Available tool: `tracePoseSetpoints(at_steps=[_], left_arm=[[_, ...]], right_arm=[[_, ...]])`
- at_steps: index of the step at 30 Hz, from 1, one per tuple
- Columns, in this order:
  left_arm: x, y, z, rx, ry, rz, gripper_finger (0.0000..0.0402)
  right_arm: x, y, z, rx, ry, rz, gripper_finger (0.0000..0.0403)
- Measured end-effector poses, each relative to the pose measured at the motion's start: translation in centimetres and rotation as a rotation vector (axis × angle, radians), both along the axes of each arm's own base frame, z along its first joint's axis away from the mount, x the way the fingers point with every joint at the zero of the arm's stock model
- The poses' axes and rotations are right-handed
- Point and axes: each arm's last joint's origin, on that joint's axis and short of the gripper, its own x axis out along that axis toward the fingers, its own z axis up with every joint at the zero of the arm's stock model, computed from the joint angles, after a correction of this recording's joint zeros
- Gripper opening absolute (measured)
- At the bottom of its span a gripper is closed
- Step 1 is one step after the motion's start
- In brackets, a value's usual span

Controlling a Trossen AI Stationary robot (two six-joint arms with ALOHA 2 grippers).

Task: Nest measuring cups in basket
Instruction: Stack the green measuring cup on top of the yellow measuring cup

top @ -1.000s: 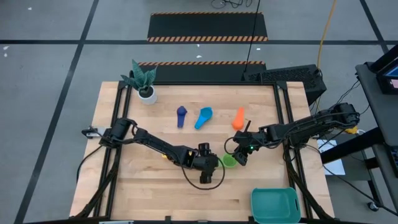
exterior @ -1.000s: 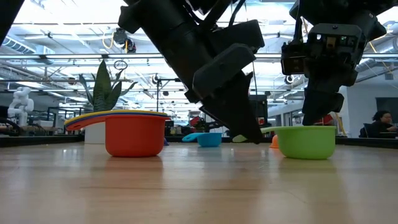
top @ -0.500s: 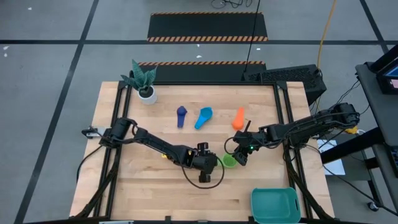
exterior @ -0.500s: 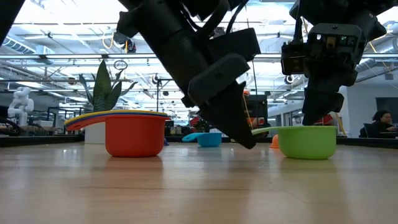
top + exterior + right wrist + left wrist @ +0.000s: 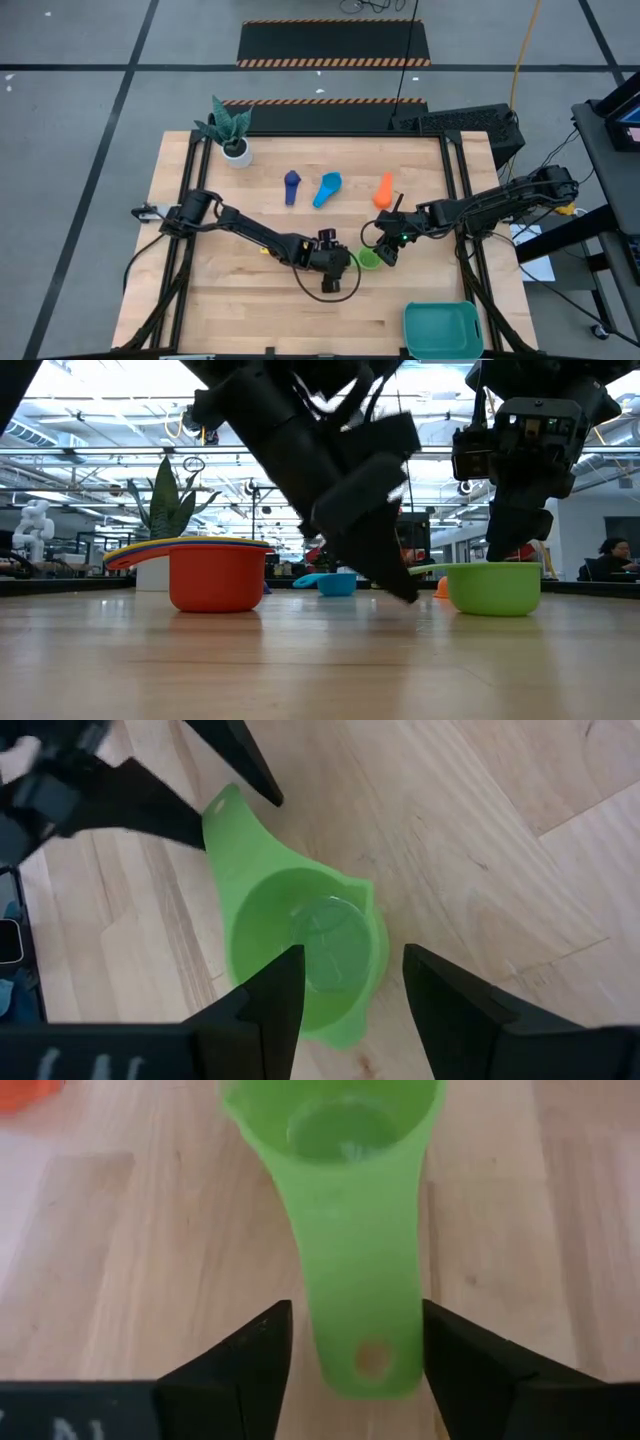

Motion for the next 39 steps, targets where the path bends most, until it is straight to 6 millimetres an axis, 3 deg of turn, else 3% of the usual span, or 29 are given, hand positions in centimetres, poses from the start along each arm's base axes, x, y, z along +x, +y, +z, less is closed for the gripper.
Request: tracePoseSetpoints(at_steps=[11, 19, 29, 39], left_arm=[[0.4, 0.5, -1.0, -0.007, -0.001, 0.012, 0.0185], [0.4, 0.5, -1.1, -0.015, 0.012, -0.031, 0.0126], [0.1, 0.6, -0.6, 0.008, 0.035, -0.052, 0.0138], [-0.6, 0.8, 0.5, 0.012, 0.077, -0.061, 0.0125]], right_arm=[[0.0, 0.0, 0.0, -0.001, -0.004, 0.003, 0.0162], [0.0, 0.0, 0.0, -0.001, -0.003, 0.003, 0.0162], [0.0, 0.0, 0.0, -0.006, -0.004, 0.009, 0.0162], [0.0, 0.0, 0.0, -0.006, -0.001, 0.009, 0.0162]])
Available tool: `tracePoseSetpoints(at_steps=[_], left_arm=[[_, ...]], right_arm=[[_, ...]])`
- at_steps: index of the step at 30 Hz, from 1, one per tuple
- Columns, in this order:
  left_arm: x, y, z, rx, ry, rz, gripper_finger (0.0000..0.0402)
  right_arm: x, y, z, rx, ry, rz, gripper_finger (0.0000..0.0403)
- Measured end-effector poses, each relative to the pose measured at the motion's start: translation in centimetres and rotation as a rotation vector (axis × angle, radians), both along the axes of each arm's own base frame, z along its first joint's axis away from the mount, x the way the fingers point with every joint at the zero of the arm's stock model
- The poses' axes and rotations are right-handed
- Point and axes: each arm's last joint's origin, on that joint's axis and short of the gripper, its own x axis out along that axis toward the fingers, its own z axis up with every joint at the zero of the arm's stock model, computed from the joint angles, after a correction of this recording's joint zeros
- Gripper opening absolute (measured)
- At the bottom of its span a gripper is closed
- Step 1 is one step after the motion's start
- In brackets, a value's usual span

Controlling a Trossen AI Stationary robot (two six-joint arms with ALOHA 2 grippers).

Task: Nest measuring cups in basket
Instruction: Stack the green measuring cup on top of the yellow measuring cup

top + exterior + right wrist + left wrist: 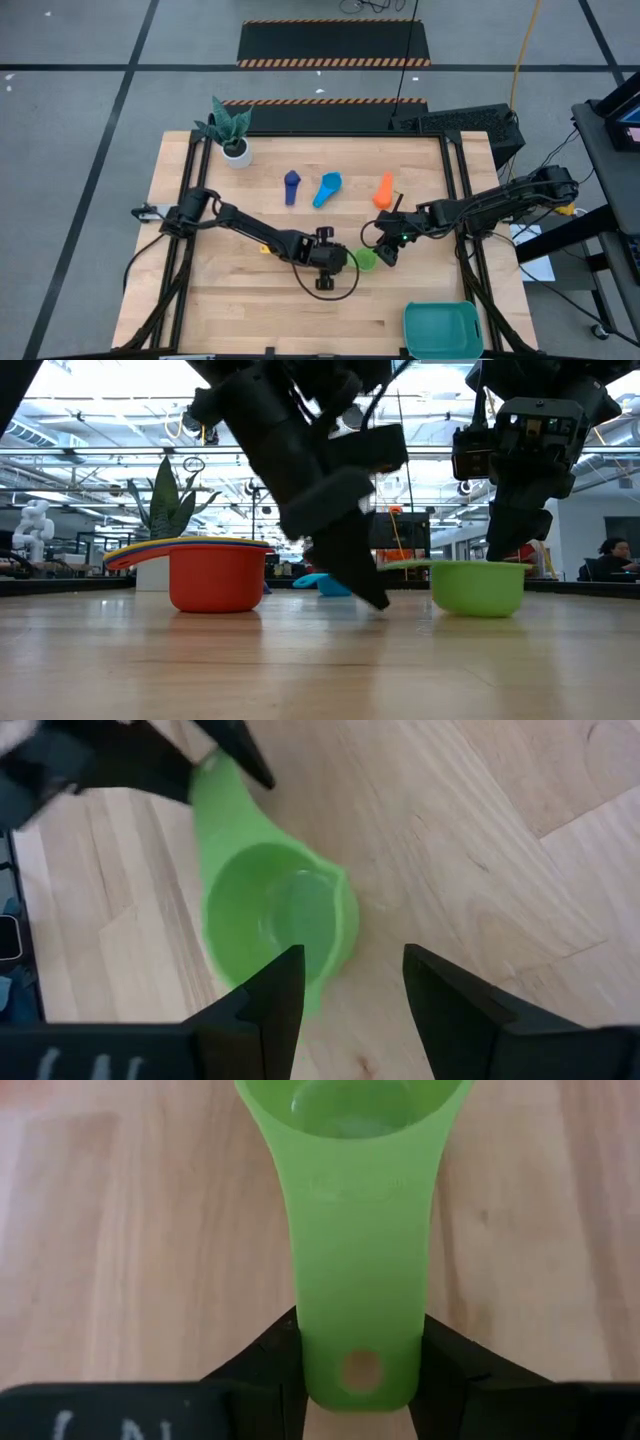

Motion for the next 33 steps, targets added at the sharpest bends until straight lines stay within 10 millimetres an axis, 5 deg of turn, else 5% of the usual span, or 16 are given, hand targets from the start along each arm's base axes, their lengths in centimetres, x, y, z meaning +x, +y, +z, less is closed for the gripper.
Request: tracePoseSetpoints(at_steps=[17, 33], left_arm=[[-2.9, -1.1, 5.8, -0.042, 0.032, -0.063, 0.0125], [-7.7, -2.2, 10.1, 0.031, 0.132, -0.002, 0.0125]], right_arm=[[0.1, -0.6, 0.0, -0.011, 0.000, -0.012, 0.0162], [0.0, -0.6, 0.0, -0.016, 0.003, -0.008, 0.0162]])
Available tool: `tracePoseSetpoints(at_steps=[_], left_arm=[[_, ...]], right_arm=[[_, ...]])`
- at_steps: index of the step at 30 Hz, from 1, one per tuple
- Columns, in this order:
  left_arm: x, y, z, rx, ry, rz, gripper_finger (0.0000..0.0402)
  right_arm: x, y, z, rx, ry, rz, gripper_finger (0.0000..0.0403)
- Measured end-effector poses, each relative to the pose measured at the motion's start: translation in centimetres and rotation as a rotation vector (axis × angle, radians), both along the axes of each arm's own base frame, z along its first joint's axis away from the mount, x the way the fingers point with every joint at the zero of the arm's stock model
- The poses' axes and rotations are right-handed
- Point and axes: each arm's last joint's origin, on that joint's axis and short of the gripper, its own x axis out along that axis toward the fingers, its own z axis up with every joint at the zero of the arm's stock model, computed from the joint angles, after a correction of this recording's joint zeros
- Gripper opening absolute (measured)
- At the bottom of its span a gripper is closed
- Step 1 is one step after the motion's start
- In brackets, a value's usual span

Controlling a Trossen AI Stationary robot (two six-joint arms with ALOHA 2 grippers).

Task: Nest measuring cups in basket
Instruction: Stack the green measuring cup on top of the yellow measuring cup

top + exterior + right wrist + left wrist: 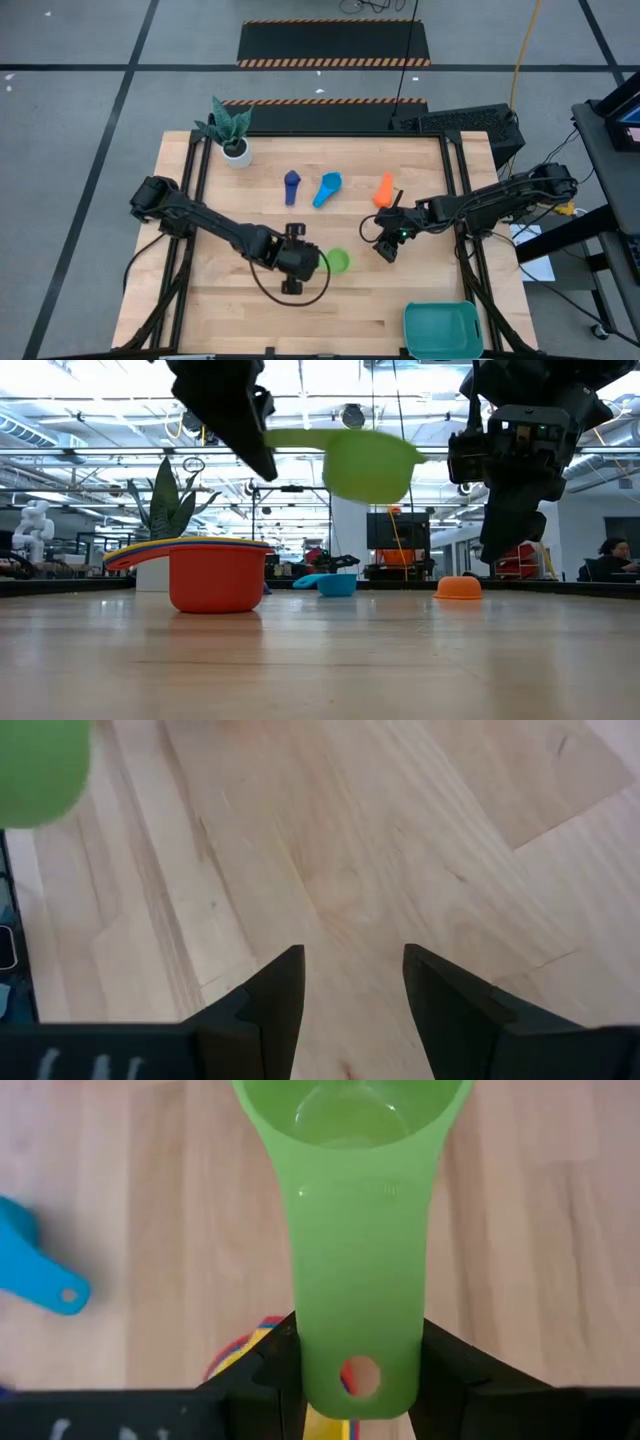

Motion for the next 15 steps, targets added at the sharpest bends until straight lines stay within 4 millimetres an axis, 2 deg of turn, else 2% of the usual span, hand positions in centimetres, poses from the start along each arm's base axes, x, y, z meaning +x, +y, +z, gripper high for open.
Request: tracePoseSetpoints(at_steps=[8, 15], left_arm=[[-3.0, 0.2, 1.2, 0.114, 0.094, 0.124, 0.0125], [-5.3, -1.0, 2.1, 0.143, 0.111, 0.186, 0.0125]], right_arm=[[0.0, 0.0, 0.0, 0.002, -0.004, 0.002, 0.0162], [0.0, 0.0, 0.0, 0.001, -0.001, 0.001, 0.0162]])
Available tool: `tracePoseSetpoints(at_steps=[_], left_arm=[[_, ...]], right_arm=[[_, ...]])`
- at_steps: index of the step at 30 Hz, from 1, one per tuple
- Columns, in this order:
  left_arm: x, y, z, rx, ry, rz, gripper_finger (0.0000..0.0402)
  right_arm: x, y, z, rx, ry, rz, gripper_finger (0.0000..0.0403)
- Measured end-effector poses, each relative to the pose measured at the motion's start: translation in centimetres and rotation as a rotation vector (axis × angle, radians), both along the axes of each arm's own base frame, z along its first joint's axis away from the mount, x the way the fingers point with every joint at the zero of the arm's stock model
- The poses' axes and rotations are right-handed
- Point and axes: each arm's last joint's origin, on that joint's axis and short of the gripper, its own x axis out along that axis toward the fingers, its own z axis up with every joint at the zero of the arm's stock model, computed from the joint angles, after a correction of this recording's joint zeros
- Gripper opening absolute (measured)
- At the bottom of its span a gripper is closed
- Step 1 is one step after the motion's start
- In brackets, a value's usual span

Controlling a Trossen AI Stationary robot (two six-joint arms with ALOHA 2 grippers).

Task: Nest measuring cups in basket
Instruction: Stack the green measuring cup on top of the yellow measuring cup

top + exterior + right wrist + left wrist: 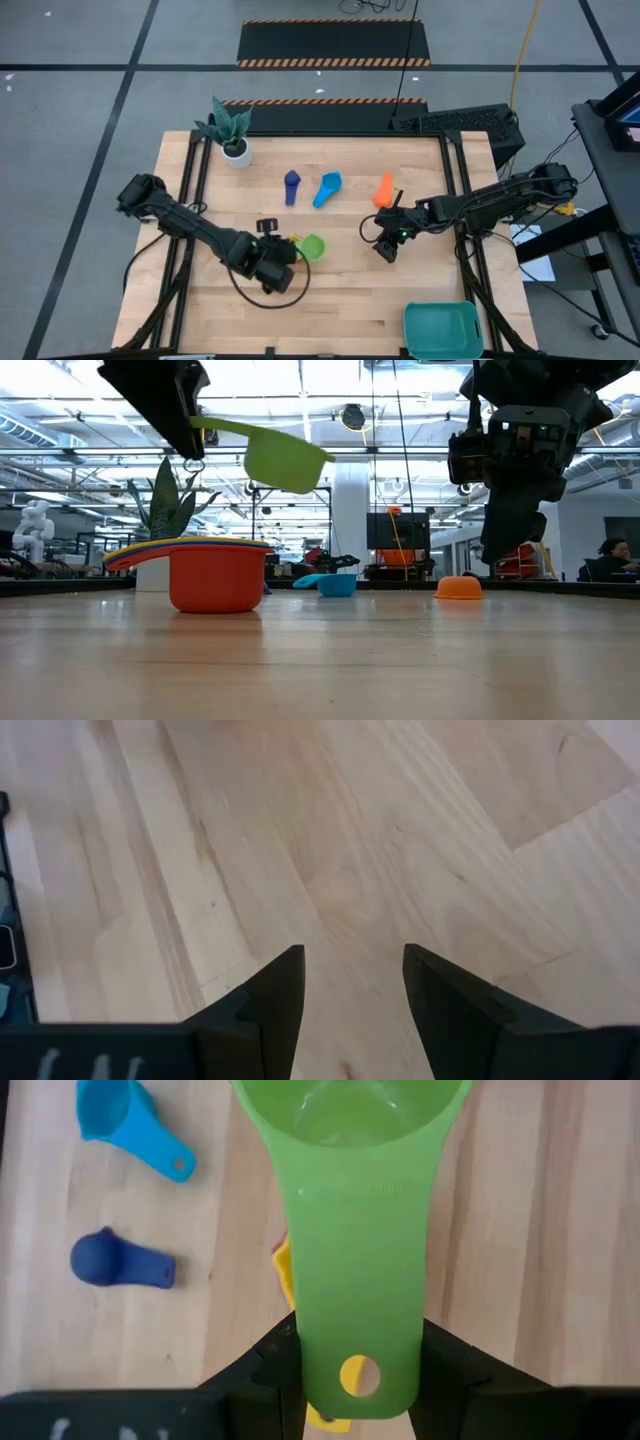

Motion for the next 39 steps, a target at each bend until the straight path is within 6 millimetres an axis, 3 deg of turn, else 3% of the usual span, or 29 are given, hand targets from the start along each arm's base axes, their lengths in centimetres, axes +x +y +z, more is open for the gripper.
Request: tracePoseSetpoints(at_steps=[4, 13, 20, 30, 39], left_arm=[[-1.0, -0.6, 0.0, 0.023, 0.014, 0.011, 0.0135], [-2.5, -0.3, -3.0, 0.081, 0.128, 0.001, 0.0125], [-3.0, 0.9, -2.9, 0.049, 0.092, 0.049, 0.0146], [-3.4, 0.6, -3.0, 0.024, 0.103, 0.036, 0.0095], [-3.4, 0.6, -3.0, 0.034, 0.095, 0.040, 0.0092]], right_arm=[[0.0, 0.0, 0.0, 0.001, -0.002, 0.000, 0.0162], [0.0, 0.0, 0.0, 0.001, -0.006, 0.000, 0.0162], [0.0, 0.0, 0.0, 0.000, -0.006, -0.001, 0.0162], [0.0, 0.0, 0.0, -0.001, -0.006, -0.001, 0.0162], [0.0, 0.0, 0.0, 0.000, -0.006, -0.001, 0.0162]])
